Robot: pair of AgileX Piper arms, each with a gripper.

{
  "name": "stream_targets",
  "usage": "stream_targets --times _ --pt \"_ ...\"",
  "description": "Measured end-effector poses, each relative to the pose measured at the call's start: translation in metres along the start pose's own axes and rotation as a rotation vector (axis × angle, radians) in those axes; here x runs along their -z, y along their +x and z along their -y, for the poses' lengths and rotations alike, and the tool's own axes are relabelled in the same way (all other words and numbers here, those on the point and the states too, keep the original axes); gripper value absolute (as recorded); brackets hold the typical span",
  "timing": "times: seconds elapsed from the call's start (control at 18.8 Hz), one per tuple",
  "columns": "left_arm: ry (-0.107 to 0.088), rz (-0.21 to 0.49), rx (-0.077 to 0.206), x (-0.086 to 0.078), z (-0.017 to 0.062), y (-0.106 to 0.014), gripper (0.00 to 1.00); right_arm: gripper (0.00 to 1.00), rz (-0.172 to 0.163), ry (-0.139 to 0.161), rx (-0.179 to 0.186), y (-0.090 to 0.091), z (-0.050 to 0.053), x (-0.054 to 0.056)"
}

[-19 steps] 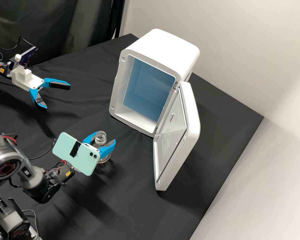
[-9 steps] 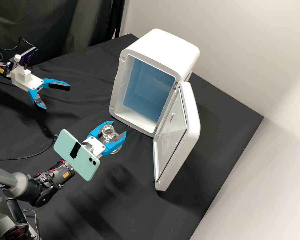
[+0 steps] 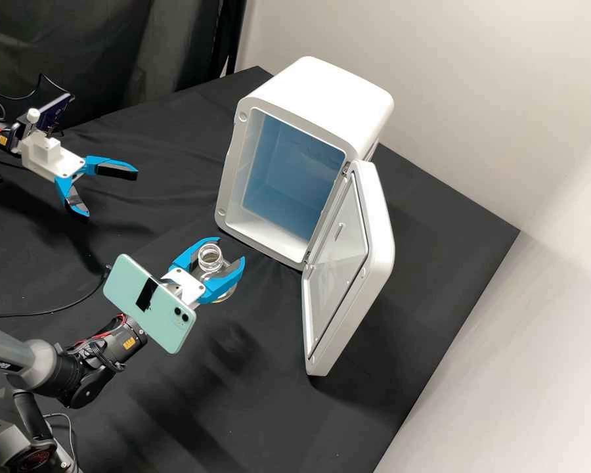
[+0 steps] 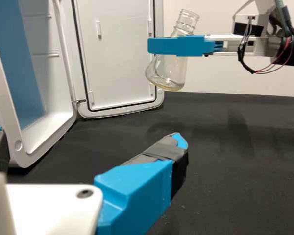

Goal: Place the flask in the incubator

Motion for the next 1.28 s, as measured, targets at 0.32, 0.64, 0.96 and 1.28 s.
stream_targets --times 0.32,0.64,0.96,1.28 --pt "0.001 0.005 0.0 -0.001 -0.0002 0.001 1.0 0.0 0.002 0.001 0.002 0.0 0.0 0.0" --pt "0.002 0.012 0.002 -0.002 0.0001 0.001 1.0 0.0 0.007 0.02 0.012 0.002 0.004 0.0" --pt "0.002 0.012 0.002 -0.002 0.0001 0.001 1.0 0.0 0.053 0.046 0.098 0.018 0.027 -0.001" --pt "0.002 0.012 0.002 -0.002 0.0001 0.001 1.0 0.0 0.054 0.046 0.049 0.057 0.025 0.001"
